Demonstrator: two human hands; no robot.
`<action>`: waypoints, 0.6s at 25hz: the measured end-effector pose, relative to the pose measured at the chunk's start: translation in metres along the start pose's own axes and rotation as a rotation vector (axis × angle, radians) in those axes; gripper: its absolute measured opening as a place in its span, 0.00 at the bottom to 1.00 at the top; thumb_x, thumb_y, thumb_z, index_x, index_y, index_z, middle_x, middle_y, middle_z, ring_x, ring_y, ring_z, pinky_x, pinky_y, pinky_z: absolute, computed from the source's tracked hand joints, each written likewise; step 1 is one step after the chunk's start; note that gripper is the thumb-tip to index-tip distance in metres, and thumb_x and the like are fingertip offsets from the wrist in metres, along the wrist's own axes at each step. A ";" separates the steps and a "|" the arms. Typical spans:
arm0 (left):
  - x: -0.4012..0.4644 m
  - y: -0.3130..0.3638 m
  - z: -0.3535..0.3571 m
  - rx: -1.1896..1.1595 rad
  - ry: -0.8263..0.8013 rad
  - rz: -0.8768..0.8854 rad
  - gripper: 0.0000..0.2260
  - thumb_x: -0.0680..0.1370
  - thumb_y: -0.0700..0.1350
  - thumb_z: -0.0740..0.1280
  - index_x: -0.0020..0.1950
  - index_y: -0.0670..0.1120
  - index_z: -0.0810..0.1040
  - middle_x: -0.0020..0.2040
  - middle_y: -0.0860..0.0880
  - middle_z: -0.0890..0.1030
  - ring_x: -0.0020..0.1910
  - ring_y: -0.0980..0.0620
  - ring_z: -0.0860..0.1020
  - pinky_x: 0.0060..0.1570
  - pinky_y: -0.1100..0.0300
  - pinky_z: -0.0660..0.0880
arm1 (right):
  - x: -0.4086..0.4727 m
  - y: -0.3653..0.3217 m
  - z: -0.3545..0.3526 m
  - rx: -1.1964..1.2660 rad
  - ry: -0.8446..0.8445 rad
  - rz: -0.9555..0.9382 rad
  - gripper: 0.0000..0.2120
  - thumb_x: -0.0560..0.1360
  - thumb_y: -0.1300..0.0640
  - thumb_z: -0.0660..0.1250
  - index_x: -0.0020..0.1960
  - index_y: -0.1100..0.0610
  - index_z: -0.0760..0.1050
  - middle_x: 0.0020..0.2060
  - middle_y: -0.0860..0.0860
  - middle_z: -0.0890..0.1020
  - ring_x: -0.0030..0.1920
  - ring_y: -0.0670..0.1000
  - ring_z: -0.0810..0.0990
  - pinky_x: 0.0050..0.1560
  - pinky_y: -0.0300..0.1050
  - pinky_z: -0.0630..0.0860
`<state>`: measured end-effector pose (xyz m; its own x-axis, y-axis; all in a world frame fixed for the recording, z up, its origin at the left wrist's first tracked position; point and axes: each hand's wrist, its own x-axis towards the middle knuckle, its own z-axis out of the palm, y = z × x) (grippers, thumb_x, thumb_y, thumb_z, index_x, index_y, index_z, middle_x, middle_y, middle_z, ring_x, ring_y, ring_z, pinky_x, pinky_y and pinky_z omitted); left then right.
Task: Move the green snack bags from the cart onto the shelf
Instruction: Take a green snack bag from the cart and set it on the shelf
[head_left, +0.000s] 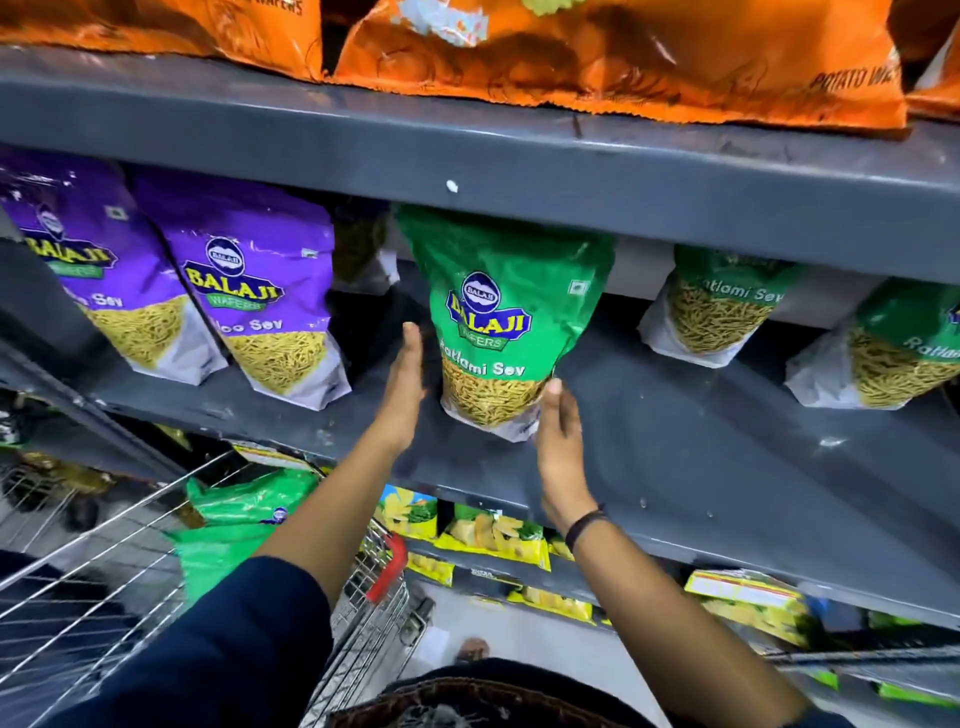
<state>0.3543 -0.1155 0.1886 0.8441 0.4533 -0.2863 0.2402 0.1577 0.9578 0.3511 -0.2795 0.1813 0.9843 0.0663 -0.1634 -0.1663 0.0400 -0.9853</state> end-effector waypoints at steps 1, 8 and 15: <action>-0.004 -0.001 0.007 -0.013 -0.042 0.027 0.29 0.71 0.70 0.50 0.66 0.57 0.68 0.71 0.53 0.69 0.67 0.53 0.68 0.67 0.52 0.64 | -0.001 0.003 0.002 0.013 -0.019 -0.005 0.18 0.78 0.47 0.55 0.61 0.56 0.71 0.62 0.52 0.78 0.61 0.49 0.75 0.62 0.43 0.71; -0.035 -0.006 0.022 0.020 0.045 0.117 0.13 0.77 0.60 0.52 0.57 0.61 0.69 0.62 0.56 0.71 0.63 0.54 0.70 0.70 0.45 0.64 | 0.041 -0.010 -0.003 0.024 -0.129 0.071 0.23 0.76 0.42 0.53 0.66 0.51 0.66 0.68 0.52 0.72 0.66 0.51 0.71 0.70 0.58 0.67; -0.112 -0.089 -0.076 0.097 0.798 0.226 0.13 0.77 0.48 0.56 0.49 0.40 0.74 0.45 0.37 0.80 0.45 0.47 0.76 0.48 0.53 0.72 | -0.058 0.040 0.030 -0.022 0.133 -0.124 0.08 0.76 0.52 0.59 0.51 0.53 0.73 0.49 0.56 0.74 0.47 0.42 0.75 0.50 0.29 0.70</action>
<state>0.2016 -0.1137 0.1334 0.2923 0.9562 0.0166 0.1772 -0.0712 0.9816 0.2853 -0.2514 0.1525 0.9966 -0.0703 -0.0439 -0.0428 0.0178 -0.9989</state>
